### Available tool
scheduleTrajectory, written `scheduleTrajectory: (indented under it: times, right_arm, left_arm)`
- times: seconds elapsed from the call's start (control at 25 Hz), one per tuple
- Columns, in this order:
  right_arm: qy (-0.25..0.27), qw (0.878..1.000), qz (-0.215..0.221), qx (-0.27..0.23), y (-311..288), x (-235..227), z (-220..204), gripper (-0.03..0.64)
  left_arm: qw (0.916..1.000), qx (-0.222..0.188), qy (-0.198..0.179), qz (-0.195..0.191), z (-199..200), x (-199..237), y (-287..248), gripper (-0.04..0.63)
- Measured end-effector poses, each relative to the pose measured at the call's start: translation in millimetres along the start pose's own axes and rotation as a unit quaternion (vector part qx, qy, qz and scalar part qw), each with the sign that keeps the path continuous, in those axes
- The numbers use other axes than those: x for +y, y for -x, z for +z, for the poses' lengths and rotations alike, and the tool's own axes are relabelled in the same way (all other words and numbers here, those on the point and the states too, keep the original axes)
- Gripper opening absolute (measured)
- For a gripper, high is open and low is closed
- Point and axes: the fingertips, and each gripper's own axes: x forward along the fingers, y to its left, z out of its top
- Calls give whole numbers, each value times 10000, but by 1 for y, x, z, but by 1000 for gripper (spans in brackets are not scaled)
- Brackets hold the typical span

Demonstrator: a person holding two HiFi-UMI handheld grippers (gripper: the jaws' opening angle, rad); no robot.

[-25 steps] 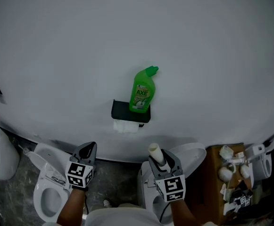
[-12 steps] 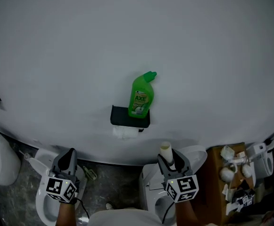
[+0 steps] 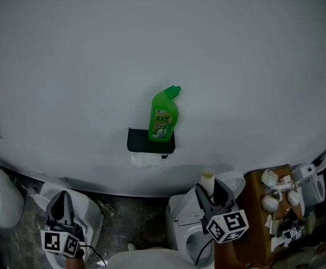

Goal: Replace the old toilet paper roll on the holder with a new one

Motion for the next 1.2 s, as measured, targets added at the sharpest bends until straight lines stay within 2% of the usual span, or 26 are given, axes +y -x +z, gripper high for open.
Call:
scheduleTrajectory:
  times: [0.28, 0.52, 0.76, 1.2]
  right_arm:
    - [-158, 9998, -22, -152, -3, -7, 13, 206]
    - [-192, 9994, 124, -240, -10, 0, 24, 206]
    - [-243, 9993, 142, -258, -12, 1, 22, 207]
    - [-161, 9994, 201, -252, -19, 6, 14, 204]
  left_arm:
    - [10000, -16, 29, 21, 0, -8, 5, 5]
    - [9998, -164, 44, -38, 11, -12, -3, 5]
    - [9996, -150, 214, -87, 8, -12, -12, 5]
    - [9994, -53, 211, -265, 1, -19, -29, 5]
